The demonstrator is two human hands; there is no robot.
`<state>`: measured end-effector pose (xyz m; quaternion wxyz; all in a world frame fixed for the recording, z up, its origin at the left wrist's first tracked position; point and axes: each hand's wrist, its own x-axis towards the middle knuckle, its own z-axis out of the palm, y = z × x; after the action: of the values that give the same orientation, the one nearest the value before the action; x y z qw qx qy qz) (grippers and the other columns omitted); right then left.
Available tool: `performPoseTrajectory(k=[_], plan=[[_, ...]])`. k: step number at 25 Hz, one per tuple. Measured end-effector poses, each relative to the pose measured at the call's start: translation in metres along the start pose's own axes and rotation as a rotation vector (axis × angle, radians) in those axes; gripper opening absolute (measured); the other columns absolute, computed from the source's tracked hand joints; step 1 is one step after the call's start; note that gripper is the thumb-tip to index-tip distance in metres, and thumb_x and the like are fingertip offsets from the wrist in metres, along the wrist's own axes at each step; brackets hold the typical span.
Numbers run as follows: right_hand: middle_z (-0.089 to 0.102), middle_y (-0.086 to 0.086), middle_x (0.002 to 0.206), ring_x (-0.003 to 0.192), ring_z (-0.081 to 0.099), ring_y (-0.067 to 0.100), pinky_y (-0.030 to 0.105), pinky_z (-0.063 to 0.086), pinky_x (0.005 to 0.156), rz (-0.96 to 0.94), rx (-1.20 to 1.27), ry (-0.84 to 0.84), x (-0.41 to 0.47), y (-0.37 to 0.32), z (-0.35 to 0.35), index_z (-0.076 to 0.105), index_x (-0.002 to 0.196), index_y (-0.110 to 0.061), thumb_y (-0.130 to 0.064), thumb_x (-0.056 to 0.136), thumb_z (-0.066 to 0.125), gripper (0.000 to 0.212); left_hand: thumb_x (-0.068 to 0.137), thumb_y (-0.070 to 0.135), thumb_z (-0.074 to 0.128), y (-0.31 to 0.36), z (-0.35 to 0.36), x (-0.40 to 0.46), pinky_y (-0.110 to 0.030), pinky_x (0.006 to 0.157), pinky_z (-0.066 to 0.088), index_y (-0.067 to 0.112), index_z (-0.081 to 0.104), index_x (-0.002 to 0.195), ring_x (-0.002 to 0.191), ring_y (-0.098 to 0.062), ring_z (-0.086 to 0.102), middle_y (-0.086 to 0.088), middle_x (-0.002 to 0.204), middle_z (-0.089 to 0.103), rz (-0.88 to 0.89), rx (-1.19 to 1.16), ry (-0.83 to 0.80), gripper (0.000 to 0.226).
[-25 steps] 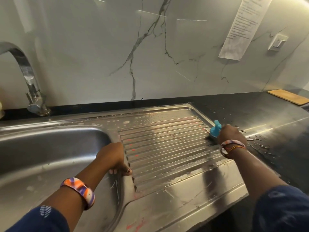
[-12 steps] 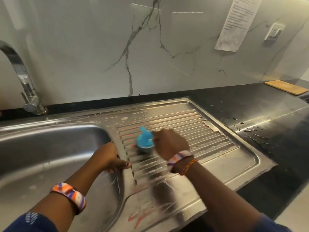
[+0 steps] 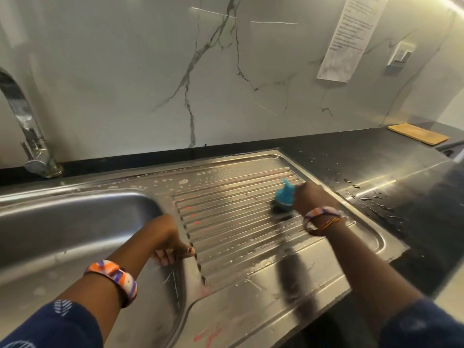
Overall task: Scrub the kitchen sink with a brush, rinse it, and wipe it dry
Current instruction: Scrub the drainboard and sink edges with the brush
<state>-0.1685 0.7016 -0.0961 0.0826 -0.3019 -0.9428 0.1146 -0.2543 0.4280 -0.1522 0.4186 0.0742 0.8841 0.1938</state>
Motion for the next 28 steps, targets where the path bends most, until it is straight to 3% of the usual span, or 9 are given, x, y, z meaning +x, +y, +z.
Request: performPoseTrajectory(k=[4, 7, 11, 13, 16, 19, 23, 26, 28], plan=[[0.068, 0.01, 0.106, 0.099, 0.064, 0.03, 0.033, 0.049, 0.076, -0.45, 0.093, -0.123, -0.091, -0.079, 0.029, 0.061, 0.122, -0.024, -0.031, 0.095, 0.044, 0.033, 0.096, 0.037, 0.049, 0.003, -0.005, 0.009, -0.014, 0.058, 0.043, 0.014, 0.058, 0.089, 0.066, -0.004, 0.054, 0.003, 0.081, 0.059, -0.073, 0.086, -0.058, 0.025], [0.068, 0.007, 0.111, 0.102, 0.062, 0.028, 0.032, 0.049, 0.077, -0.554, 0.095, -0.069, -0.101, -0.09, 0.031, 0.052, 0.131, -0.034, -0.031, 0.096, 0.041, 0.037, 0.095, 0.033, 0.052, 0.001, -0.006, 0.011, -0.016, 0.06, 0.046, 0.015, 0.055, 0.081, 0.069, -0.006, 0.057, 0.002, 0.081, 0.062, -0.076, 0.082, -0.049, 0.023], [0.069, 0.011, 0.105, 0.095, 0.065, 0.03, 0.031, 0.048, 0.072, -0.307, -0.106, 0.017, -0.025, -0.012, 0.014, 0.06, 0.123, -0.028, -0.028, 0.096, 0.042, 0.032, 0.093, 0.038, 0.055, -0.004, -0.005, 0.006, -0.016, 0.063, 0.045, 0.01, 0.062, 0.106, 0.083, -0.01, 0.058, -0.006, 0.112, 0.065, -0.063, 0.014, -0.068, 0.032], [0.068, 0.015, 0.105, 0.095, 0.066, 0.031, 0.032, 0.048, 0.073, -0.088, -0.201, 0.094, 0.014, 0.035, 0.0, 0.065, 0.117, -0.017, -0.025, 0.096, 0.044, 0.03, 0.093, 0.036, 0.056, -0.004, -0.005, 0.005, -0.016, 0.063, 0.045, 0.004, 0.059, 0.12, 0.078, -0.009, 0.058, -0.01, 0.118, 0.064, -0.057, 0.005, -0.062, 0.042], [0.065, 0.018, 0.112, 0.1, 0.063, 0.032, 0.036, 0.049, 0.081, 0.165, -0.169, 0.112, 0.052, 0.081, -0.013, 0.063, 0.118, -0.01, -0.024, 0.095, 0.049, 0.031, 0.093, 0.035, 0.056, -0.003, -0.005, 0.006, -0.016, 0.063, 0.046, 0.008, 0.062, 0.108, 0.07, -0.006, 0.056, -0.005, 0.104, 0.065, -0.06, -0.022, -0.064, 0.031], [0.064, 0.02, 0.114, 0.103, 0.061, 0.033, 0.035, 0.047, 0.085, 0.204, -0.043, 0.043, 0.059, 0.073, -0.01, 0.063, 0.118, -0.004, -0.02, 0.093, 0.051, 0.032, 0.093, 0.035, 0.056, -0.002, -0.006, 0.005, -0.016, 0.063, 0.045, 0.013, 0.058, 0.082, 0.069, -0.005, 0.056, 0.003, 0.082, 0.061, -0.074, -0.046, -0.07, 0.024], [0.067, 0.019, 0.108, 0.101, 0.064, 0.032, 0.033, 0.049, 0.082, -0.096, 0.056, -0.083, 0.0, -0.004, 0.01, 0.066, 0.114, -0.007, -0.025, 0.093, 0.048, 0.033, 0.092, 0.033, 0.058, -0.002, -0.008, 0.0, -0.017, 0.063, 0.046, 0.012, 0.057, 0.078, 0.069, -0.006, 0.057, 0.001, 0.077, 0.061, -0.084, -0.074, -0.06, 0.025], [0.07, 0.01, 0.103, 0.097, 0.066, 0.029, 0.033, 0.051, 0.078, -0.423, 0.164, -0.142, -0.078, -0.077, 0.03, 0.065, 0.118, -0.022, -0.037, 0.088, 0.041, 0.041, 0.092, 0.03, 0.059, -0.002, -0.005, -0.004, -0.018, 0.065, 0.048, 0.012, 0.058, 0.08, 0.069, -0.008, 0.059, 0.0, 0.077, 0.062, -0.073, -0.105, -0.023, 0.021], [0.068, 0.007, 0.109, 0.102, 0.063, 0.029, 0.034, 0.05, 0.08, -0.528, 0.143, -0.109, -0.103, -0.104, 0.038, 0.057, 0.126, -0.03, -0.033, 0.092, 0.039, 0.038, 0.09, 0.026, 0.063, -0.003, -0.001, -0.008, -0.02, 0.066, 0.049, 0.01, 0.059, 0.084, 0.069, -0.01, 0.061, -0.002, 0.076, 0.064, -0.061, -0.146, 0.017, 0.017]])
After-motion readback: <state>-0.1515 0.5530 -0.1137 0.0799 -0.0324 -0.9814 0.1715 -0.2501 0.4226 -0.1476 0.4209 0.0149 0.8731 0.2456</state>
